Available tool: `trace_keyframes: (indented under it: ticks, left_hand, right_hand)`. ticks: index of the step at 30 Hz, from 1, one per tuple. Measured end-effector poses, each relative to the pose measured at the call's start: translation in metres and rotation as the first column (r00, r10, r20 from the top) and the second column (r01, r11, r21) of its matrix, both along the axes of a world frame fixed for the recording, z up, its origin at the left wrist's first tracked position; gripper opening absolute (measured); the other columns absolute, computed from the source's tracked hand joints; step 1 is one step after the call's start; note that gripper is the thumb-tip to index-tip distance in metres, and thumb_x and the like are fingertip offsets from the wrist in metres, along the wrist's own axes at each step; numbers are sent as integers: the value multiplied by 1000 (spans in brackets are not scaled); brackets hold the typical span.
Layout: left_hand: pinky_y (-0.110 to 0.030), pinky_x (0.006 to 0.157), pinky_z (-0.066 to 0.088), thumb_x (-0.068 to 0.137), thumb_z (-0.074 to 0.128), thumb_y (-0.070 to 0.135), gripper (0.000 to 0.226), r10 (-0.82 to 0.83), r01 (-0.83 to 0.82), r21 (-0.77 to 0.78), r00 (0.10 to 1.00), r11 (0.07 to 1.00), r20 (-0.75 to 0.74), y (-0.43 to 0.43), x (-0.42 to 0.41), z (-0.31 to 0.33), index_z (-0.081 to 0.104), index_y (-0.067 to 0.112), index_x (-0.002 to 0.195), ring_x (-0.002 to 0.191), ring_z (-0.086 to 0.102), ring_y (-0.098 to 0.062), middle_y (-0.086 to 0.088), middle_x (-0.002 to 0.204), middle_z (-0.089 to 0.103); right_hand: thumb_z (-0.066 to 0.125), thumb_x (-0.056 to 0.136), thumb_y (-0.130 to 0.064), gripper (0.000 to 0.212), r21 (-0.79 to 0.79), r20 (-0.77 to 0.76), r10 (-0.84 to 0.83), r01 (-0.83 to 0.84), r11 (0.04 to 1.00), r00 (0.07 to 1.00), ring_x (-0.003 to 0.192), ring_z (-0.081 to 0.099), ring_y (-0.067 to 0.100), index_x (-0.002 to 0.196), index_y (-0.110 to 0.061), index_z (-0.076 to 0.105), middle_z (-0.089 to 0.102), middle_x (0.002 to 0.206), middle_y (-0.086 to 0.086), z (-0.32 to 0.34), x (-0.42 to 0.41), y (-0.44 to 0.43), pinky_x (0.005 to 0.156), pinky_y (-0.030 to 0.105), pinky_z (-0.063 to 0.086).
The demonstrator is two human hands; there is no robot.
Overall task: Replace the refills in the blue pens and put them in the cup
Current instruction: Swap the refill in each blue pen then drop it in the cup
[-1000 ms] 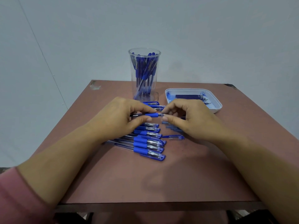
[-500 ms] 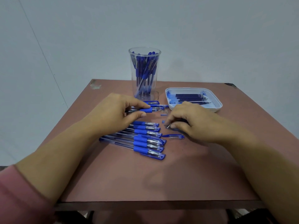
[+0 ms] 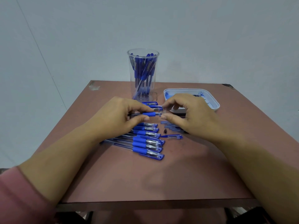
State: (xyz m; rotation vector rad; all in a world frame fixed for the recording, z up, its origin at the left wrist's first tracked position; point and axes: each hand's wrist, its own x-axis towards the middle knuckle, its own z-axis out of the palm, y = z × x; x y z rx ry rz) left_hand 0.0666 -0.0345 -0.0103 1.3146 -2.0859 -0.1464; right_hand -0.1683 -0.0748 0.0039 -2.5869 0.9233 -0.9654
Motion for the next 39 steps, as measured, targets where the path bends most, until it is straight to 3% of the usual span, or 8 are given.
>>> trace_keyframes:
  ticks: [10, 14, 19, 22, 25, 33, 37, 39]
  left_hand:
    - [-7, 58, 39, 84, 73, 30, 25, 16, -16, -16, 1000, 1000, 6, -1, 2, 0, 72, 37, 108, 59, 57, -2, 35, 67, 59]
    - [-4, 65, 40, 84, 73, 30, 26, -7, 7, -17, 1000, 1000, 8, 0, -1, 1, 73, 33, 110, 71, 59, 13, 28, 86, 66]
    - [-9, 58, 41, 83, 73, 32, 26, 13, -13, -15, 1000, 1000, 17, 0, -1, 0, 72, 36, 109, 58, 56, -5, 29, 73, 63]
    - [-11, 57, 41, 83, 72, 34, 26, 8, -7, -17, 1000, 1000, 8, -1, -1, -1, 72, 37, 108, 56, 55, -8, 30, 72, 63]
    - [-17, 59, 46, 84, 70, 36, 24, -18, 19, -33, 1000, 999, 25, -1, -3, -2, 72, 39, 108, 59, 60, -12, 27, 75, 66]
    - [-27, 62, 53, 84, 65, 43, 28, -38, 40, -58, 999, 998, 37, -1, -5, -2, 72, 36, 110, 64, 64, -10, 21, 81, 70]
    - [-17, 60, 48, 85, 70, 35, 24, -17, 23, -72, 997, 997, 78, -1, -5, -1, 72, 35, 109, 62, 60, -6, 27, 73, 64]
    - [-28, 64, 54, 86, 70, 35, 25, 7, -1, -69, 996, 998, 90, -2, -3, -1, 72, 36, 110, 65, 62, -5, 19, 83, 71]
  right_hand:
    - [71, 85, -24, 12, 122, -21, -9, 12, 992, 1000, 84, 60, -2, 87, -34, 64, 65, 83, -22, 1, -17, -9, 74, 8, 42]
    - [73, 82, -36, 19, 80, -16, 16, -15, 997, 1000, 93, 60, 2, 99, -35, 67, 64, 91, -22, -1, -9, -4, 79, 13, 44]
    - [69, 84, -21, 12, 113, -31, -2, 5, 994, 1000, 86, 61, 1, 87, -32, 67, 66, 85, -18, -1, -11, -7, 75, 20, 48]
    - [66, 79, -28, 10, 53, -26, -46, 48, 997, 999, 87, 60, 2, 85, -35, 64, 66, 84, -20, 0, -17, -9, 78, 26, 49]
    - [71, 79, -36, 15, 8, -46, -11, 12, 1000, 999, 88, 58, 1, 94, -34, 70, 66, 87, -22, -1, -10, -6, 78, 16, 45]
    - [67, 78, -32, 17, -22, -86, -14, 12, 1000, 996, 87, 59, 3, 94, -31, 72, 68, 87, -19, 0, -13, -7, 78, 23, 49]
    - [73, 83, -26, 17, -31, -107, 10, -13, 999, 994, 87, 59, 3, 100, -29, 73, 69, 88, -16, -1, -9, -6, 76, 23, 50]
    - [73, 83, -22, 15, -26, -90, 1, -3, 1000, 996, 85, 60, 1, 98, -28, 74, 69, 87, -16, -1, -11, -9, 75, 19, 50]
